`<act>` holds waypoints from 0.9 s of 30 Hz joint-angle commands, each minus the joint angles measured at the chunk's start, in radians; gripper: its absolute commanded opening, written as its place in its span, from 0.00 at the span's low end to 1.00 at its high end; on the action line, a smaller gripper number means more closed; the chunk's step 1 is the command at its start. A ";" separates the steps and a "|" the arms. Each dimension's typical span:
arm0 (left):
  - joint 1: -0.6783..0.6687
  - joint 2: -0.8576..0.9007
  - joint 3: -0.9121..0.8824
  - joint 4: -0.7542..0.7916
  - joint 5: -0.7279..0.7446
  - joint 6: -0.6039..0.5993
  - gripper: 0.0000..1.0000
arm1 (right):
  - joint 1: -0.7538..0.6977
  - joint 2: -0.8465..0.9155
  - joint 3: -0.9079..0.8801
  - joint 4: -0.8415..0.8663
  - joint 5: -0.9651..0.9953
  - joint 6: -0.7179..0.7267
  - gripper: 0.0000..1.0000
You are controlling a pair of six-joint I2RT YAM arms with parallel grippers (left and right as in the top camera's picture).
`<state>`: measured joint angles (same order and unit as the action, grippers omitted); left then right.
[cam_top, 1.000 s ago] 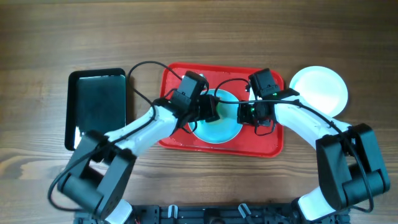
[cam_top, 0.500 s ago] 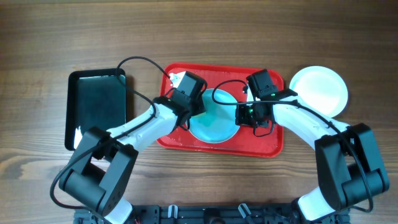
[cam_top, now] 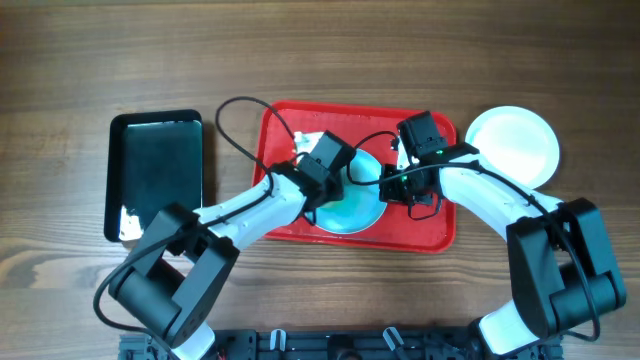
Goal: Clean dirty plates on tray and stack at the side
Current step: 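Scrub the last plate with the sponge held in the left gripper, then lift the last plate with the right gripper onto the stack at right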
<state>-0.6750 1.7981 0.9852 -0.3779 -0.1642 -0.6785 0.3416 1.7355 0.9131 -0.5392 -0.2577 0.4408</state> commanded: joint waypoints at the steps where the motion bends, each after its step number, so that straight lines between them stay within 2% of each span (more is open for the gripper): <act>1: 0.046 0.008 -0.035 -0.058 -0.399 0.013 0.04 | -0.004 0.030 -0.023 -0.019 0.058 -0.023 0.04; 5: 0.053 -0.116 -0.035 -0.064 -0.403 0.011 0.04 | -0.004 0.030 -0.019 -0.003 0.057 -0.023 0.04; 8: 0.101 -0.312 -0.035 -0.064 -0.257 0.008 0.04 | -0.004 0.027 0.031 -0.003 0.043 -0.043 0.04; 11: 0.260 -0.486 -0.035 -0.085 -0.085 0.008 0.04 | -0.004 0.010 0.114 -0.031 0.012 -0.101 0.04; 16: 0.608 -0.541 -0.035 -0.194 0.026 0.009 0.04 | 0.018 -0.056 0.242 -0.081 0.066 -0.185 0.04; 19: 0.782 -0.491 -0.035 -0.222 0.104 0.009 0.04 | 0.097 -0.107 0.317 -0.143 0.289 -0.228 0.04; 22: 0.907 -0.399 -0.035 -0.206 0.177 0.009 0.04 | 0.249 -0.156 0.371 -0.206 0.725 -0.284 0.04; 24: 0.965 -0.322 -0.035 -0.198 0.208 0.009 0.04 | 0.369 -0.169 0.382 -0.217 1.029 -0.315 0.04; 27: 1.006 -0.234 -0.035 -0.178 0.228 0.010 0.04 | 0.526 -0.169 0.382 -0.200 1.295 -0.400 0.04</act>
<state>0.3016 1.5036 0.9524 -0.5701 0.0074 -0.6746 0.7654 1.5852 1.2778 -0.7494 0.6369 0.1272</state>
